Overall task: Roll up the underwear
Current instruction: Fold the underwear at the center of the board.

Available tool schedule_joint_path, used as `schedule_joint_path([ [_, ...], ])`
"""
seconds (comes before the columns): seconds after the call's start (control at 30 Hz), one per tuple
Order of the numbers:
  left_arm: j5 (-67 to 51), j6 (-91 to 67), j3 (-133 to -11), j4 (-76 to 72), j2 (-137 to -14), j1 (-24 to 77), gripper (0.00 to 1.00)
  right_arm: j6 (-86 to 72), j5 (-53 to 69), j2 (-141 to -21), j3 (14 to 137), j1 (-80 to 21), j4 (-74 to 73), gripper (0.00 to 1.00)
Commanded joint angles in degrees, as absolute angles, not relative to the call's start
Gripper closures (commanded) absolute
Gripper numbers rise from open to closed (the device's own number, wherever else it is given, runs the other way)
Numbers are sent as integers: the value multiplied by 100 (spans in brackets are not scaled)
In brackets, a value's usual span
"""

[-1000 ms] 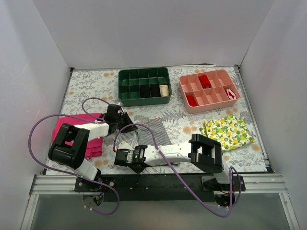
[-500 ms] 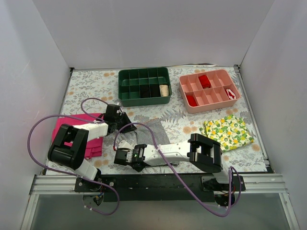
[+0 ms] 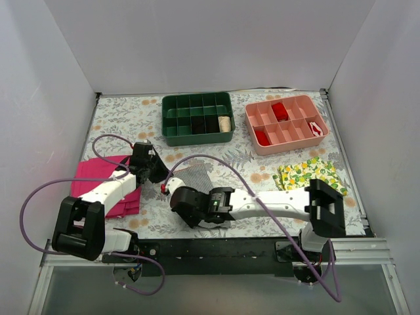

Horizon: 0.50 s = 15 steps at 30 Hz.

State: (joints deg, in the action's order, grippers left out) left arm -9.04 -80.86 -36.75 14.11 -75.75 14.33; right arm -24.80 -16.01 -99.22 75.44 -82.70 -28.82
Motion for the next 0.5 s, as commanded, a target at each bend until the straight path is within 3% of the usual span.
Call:
schedule_joint_path([
  [0.0, -580, -8156, -3630, 1925, -7120, 1371, 100, -2426, -941, -9282, 7146, -8077, -1945, 99],
  [0.47, -527, -7673, -4859, 2891, -7365, 1380, 100, -2953, -369, -8746, 5968, -7603, -1451, 99],
])
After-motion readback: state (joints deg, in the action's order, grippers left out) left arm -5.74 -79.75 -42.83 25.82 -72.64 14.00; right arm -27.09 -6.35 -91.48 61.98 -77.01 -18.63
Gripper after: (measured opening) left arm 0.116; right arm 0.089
